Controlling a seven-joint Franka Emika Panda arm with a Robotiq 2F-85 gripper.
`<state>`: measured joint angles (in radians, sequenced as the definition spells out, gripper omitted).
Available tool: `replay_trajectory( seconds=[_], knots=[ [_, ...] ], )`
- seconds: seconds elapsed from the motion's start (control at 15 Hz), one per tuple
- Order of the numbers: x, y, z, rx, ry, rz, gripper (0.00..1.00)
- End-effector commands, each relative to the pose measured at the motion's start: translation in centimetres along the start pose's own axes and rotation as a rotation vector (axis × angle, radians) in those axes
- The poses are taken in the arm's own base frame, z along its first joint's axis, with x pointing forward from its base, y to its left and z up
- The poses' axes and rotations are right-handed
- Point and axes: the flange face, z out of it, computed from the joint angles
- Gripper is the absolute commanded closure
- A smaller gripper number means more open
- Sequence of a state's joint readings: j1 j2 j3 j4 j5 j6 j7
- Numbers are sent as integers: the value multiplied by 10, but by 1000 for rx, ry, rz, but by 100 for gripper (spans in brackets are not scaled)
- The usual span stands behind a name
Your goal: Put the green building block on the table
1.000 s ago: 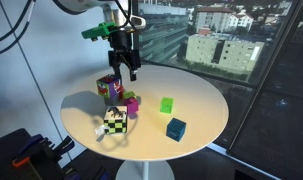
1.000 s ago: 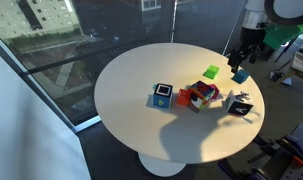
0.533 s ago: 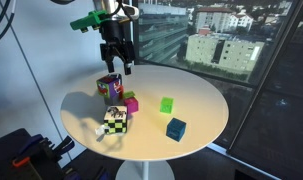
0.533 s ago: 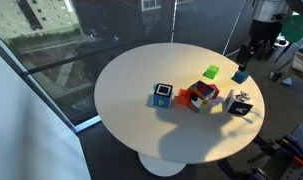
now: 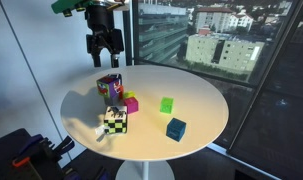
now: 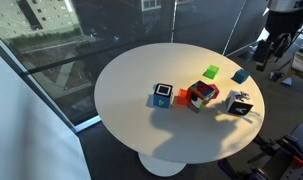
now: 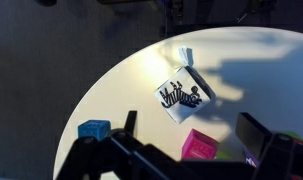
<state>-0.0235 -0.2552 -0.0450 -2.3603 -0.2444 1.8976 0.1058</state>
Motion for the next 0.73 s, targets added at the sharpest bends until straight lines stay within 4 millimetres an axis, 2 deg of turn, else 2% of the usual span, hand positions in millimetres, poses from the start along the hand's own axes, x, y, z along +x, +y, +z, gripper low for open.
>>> replay_trajectory(
  seconds=[0.0, 0.47, 0.53, 0.67],
  knots=[
    [-17, 2, -17, -2, -5, -13, 0],
    [-31, 1, -32, -7, -4, -18, 0],
    [-23, 0, -26, -13, -5, -1, 0],
    [-24, 0, -28, -14, -3, -1, 0]
  ],
)
